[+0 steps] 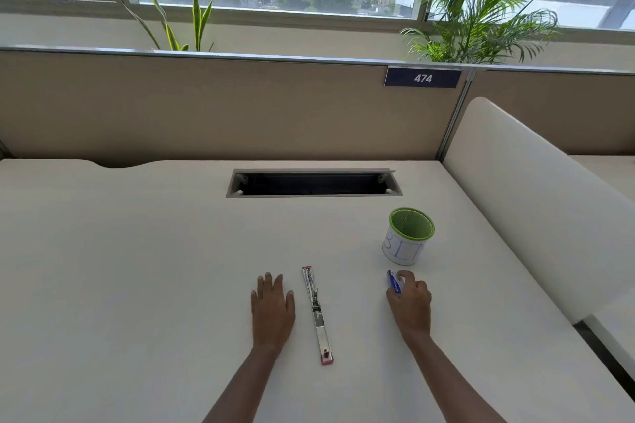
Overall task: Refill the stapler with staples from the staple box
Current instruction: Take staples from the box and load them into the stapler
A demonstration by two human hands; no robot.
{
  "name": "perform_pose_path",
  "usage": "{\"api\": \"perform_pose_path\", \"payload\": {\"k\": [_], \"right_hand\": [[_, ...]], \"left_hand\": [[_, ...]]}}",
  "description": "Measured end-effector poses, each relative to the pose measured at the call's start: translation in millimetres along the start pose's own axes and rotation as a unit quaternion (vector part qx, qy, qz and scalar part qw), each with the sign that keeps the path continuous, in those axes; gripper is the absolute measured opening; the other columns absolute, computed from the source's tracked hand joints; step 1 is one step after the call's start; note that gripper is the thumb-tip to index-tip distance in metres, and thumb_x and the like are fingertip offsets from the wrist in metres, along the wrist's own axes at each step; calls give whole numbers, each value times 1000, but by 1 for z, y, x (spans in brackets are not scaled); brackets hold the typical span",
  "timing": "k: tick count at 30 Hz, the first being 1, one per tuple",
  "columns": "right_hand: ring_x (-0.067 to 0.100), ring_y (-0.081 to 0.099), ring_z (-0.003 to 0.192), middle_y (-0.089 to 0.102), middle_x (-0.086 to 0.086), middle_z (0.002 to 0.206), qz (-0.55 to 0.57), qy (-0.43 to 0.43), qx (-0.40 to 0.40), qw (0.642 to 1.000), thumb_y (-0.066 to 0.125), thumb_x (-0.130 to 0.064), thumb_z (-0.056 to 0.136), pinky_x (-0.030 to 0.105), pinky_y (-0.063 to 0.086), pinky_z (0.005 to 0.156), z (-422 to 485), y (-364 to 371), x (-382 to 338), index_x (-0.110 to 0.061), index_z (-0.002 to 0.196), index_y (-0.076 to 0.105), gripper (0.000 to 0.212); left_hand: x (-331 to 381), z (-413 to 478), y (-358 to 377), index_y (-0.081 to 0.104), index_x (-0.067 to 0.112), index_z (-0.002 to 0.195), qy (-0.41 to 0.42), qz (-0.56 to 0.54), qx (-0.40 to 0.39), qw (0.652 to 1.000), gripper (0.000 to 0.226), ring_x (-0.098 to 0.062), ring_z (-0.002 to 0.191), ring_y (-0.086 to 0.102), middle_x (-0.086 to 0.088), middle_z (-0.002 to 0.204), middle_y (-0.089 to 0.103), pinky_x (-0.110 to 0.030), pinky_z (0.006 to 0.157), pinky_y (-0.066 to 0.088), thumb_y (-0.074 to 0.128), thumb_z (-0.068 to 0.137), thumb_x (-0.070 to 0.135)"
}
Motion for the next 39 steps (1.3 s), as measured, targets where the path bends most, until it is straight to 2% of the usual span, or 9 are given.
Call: {"api": "perform_pose_path", "payload": {"k": [5,10,14,16,19,23,29,34,39], "right_hand": [[36,54,99,57,23,105,74,-85,-6,994,62,-6,80,40,49,79,-18,2,-44,-6,117,54,39],[26,57,93,59,14,102,137,-149,-16,979,65,-13,81,39,54,79,-36,1,-91,-12,115,53,37],[19,57,91,59,9,100,155,-205,-18,966,65,-18,82,15,46,69,-49,1,-116,-14,114,53,34],[18,56,93,60,9,100,149,-227,-15,962,65,-20,83,14,45,70,-53,0,-123,-13,114,54,33],[20,55,96,62,10,101,128,-256,-18,958,64,-21,84,22,48,77,-57,-1,-128,-13,114,54,33],[20,56,95,64,9,102,125,-272,-32,954,63,-22,84,24,48,80,-62,-1,-130,-12,113,55,31],[10,53,86,63,7,103,150,-288,-53,944,63,-23,85,3,37,66,-75,-2,-132,-13,110,57,28],[9,53,81,61,6,102,125,-319,-41,939,59,-18,88,5,37,64,-82,-3,-131,-10,105,59,19],[20,62,85,62,10,99,101,-353,-34,930,59,-8,86,18,48,71,-89,-7,-130,-6,101,61,15]], "left_hand": [[28,3,-26,51,5,128,34,-275,92,956,33,-24,127,47,-12,133,51,-24,102,33,44,95,10],[57,7,-42,52,13,126,2,-476,40,879,30,-19,95,59,-12,119,58,-23,81,48,44,97,16],[69,2,-44,54,14,119,-29,-676,-119,727,25,-12,73,71,-3,93,72,-17,59,56,39,99,20],[68,-1,-44,55,13,117,-30,-739,-145,658,25,-9,70,72,2,85,75,-19,57,57,37,99,19],[63,-1,-43,50,15,123,-28,-782,-148,605,27,-10,72,72,-3,95,71,-21,59,58,37,99,18],[57,-1,-41,52,16,114,-35,-821,-151,549,21,-11,71,71,-2,88,72,-20,62,58,36,99,17],[52,3,-35,59,7,89,-72,-842,-165,508,33,-8,56,64,-1,65,69,-18,54,55,37,98,30],[50,4,-30,55,8,79,-110,-866,-158,462,37,-9,50,65,-2,56,65,-19,49,55,36,98,33],[52,0,-34,53,10,76,-131,-887,-145,418,34,-9,47,64,0,52,63,-17,47,54,36,99,29]]}}
Point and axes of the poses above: each hand's wrist, its own z-axis towards the middle knuckle, its own y-axis out of the palm, x = y × z, the point moved 3 cm from there along z, towards the middle knuckle
